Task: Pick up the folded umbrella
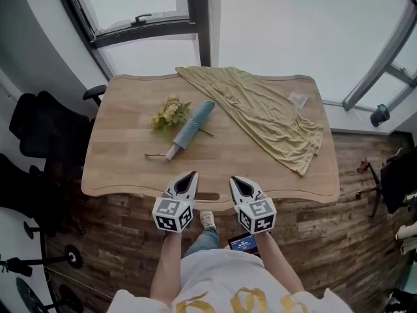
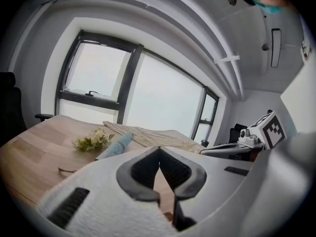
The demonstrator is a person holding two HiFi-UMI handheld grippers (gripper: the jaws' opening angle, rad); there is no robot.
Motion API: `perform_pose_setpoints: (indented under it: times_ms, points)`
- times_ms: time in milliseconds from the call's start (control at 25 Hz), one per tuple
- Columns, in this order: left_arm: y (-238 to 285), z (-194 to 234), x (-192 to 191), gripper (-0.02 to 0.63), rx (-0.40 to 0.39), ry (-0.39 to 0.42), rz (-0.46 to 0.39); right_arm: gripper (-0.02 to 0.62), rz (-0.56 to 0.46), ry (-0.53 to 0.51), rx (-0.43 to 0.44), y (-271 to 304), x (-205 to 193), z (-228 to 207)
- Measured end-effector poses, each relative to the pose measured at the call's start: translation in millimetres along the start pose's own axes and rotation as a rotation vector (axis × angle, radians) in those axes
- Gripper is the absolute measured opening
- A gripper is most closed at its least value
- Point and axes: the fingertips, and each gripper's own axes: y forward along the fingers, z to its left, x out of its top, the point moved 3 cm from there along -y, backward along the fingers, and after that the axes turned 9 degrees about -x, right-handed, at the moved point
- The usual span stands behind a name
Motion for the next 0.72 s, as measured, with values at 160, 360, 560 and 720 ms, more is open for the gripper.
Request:
perform_pose_setpoints:
  times_ms: [160, 360, 560, 720]
  points:
    - [32.6, 52.6, 15.2, 0.02, -0.001, -0.027, 0.017, 0.011, 0.025, 0.016, -0.021, 53.5, 16.4, -9.7]
    - [65.5, 105.3, 31.4, 0.02, -0.001, -0.056, 0.017, 0.011, 0.032, 0.026, -0.033, 110.4, 35.4, -20.7]
    - [85.1, 148.0, 37.3, 0.02, 0.024, -0.086, 0.024, 0.011, 0.03, 0.049, -0.074, 143.1, 45.9, -28.1]
    - [97.7, 157.2, 40.2, 0.02, 0.009, -0.087, 0.038, 0.009, 0.029, 0.067, -0.117, 149.5, 48.3, -41.6]
